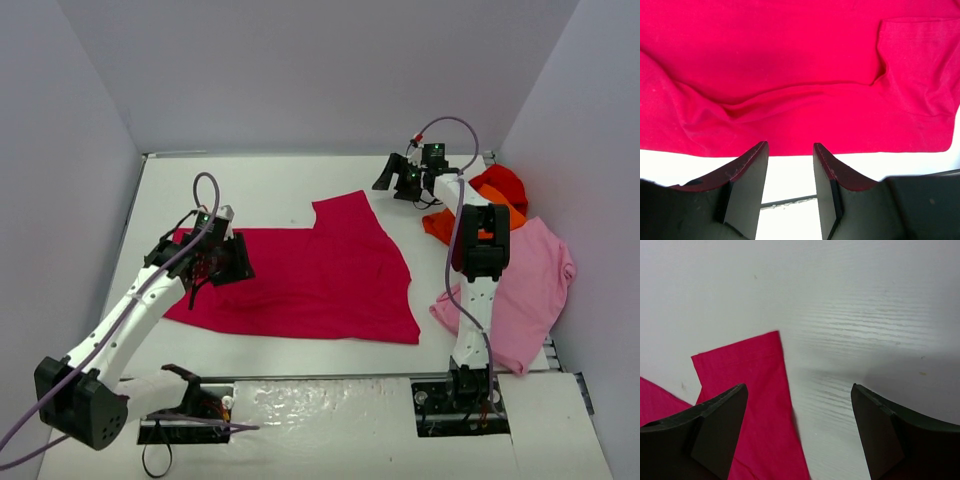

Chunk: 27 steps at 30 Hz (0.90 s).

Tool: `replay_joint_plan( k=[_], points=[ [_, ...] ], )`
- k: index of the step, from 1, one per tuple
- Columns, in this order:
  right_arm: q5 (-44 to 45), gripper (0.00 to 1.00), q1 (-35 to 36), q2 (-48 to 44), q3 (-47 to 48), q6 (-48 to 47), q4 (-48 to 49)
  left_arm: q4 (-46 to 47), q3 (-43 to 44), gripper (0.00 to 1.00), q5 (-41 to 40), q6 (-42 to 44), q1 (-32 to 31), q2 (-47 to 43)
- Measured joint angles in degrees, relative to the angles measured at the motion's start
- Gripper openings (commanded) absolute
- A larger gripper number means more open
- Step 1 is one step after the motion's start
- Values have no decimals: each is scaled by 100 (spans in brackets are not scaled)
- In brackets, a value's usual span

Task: Fold and stack the t-shirts
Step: Grap the side of the flattened tshirt furthest away from the robot with both arms

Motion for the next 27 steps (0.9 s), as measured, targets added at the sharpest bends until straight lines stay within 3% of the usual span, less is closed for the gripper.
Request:
replay_joint_plan(
  k=[5,13,20,27],
  points=[
    [-649,81,-204,299,12,121,207,414,-65,38,428,38,45,625],
    [-1373,80,-247,385,-263,228,862,1323,448,36,1724,166,438,2806],
    [-1974,77,-99,788,34,443,1294,1823,554,36,2305,30,1325,2991],
    [-2204,77,184,1046,304,526,1519,2167,1069,36,2628,-119,1428,3390]
  ],
)
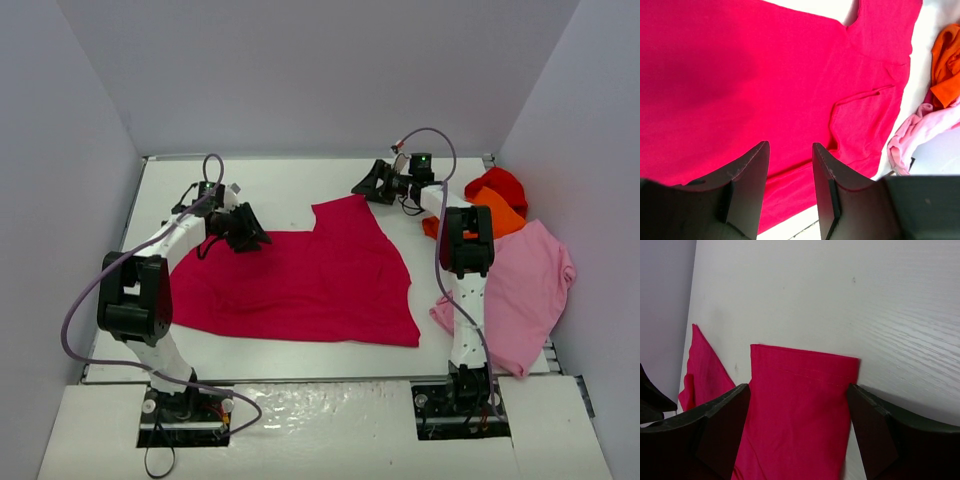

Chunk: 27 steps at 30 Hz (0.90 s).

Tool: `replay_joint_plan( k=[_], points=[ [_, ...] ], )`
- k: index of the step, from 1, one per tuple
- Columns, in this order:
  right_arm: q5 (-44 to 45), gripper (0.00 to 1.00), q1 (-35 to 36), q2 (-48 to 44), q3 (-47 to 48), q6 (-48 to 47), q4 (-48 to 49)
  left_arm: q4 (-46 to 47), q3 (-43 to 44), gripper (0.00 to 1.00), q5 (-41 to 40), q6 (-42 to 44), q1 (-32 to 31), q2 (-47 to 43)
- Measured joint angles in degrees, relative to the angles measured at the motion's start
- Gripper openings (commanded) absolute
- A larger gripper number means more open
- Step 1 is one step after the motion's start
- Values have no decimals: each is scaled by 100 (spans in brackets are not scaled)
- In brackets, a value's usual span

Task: Fold and stack the t-shirts
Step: Grap the side of the flattened tshirt furthest away from the robot with both arms

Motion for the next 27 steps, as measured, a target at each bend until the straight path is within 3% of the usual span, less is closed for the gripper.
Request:
replay_joint_plan(
  k=[14,27],
  points=[
    [-82,75,224,59,-101,14,412,145,-472,36,140,-82,-34,-5],
    [706,78,407,-514,-862,-32,493,-99,-509,36,261,50,-34,-452]
  ],
)
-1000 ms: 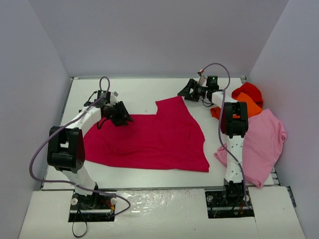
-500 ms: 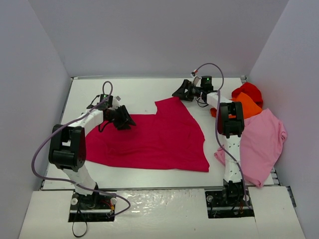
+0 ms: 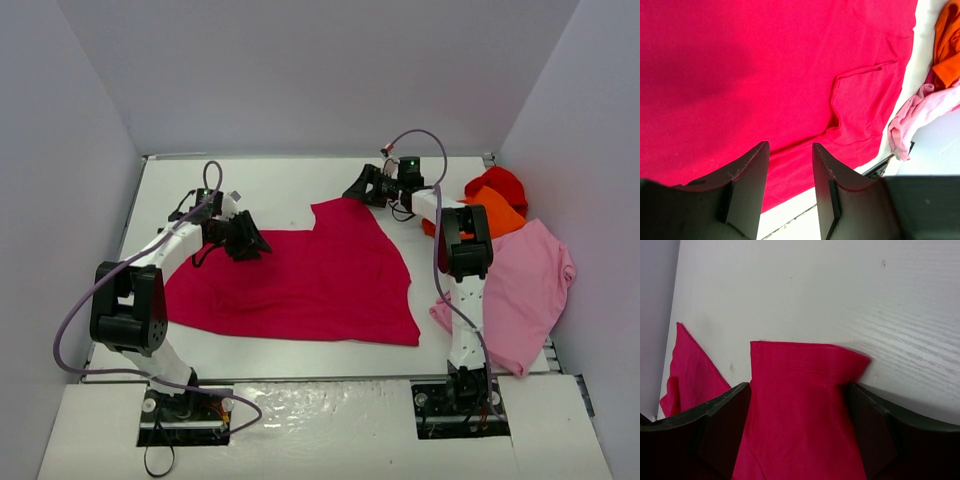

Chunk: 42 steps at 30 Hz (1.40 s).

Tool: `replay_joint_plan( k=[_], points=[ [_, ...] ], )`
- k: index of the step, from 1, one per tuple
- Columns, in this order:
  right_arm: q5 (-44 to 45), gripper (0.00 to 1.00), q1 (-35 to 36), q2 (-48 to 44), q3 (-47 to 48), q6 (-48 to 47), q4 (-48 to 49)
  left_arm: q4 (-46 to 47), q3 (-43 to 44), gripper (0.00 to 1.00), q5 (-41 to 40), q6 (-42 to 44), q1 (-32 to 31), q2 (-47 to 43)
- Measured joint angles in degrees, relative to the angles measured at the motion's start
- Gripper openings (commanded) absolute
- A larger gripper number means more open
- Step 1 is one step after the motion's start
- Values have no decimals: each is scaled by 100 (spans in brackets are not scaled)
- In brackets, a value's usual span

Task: Fold and stack the t-shirts
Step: Grap the side of the flattened tshirt furthest away from the robot with both arms

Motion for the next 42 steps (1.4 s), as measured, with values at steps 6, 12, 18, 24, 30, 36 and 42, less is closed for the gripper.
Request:
replay_joint_plan(
  k=[6,12,18,24,30,36,42],
  points=[
    [1027,84,109,-734,-617,185,-644,-100,-158,36,271,67,0,-103],
    [1805,85,127,-1247,-943,245,-1442,-428,7,36,493,183,0,-75],
    [2178,85,129,-1627,-1288,267,-1900,-543,594,36,623,442,16,55],
    [2366,85,181,-2029,-1202,385,-2704,-412,294,36,819,480,168,74],
    [2406,88,263,-2768,-502,406,-3366,-380,251,36,831,495,234,81],
    [2658,89,278,-3270,516,-2,-4117,-359,225,36,832,495,281,81],
    [2964,89,277,-3473,333,-277,-4479,-338,218,36,832,495,319,81]
  ],
)
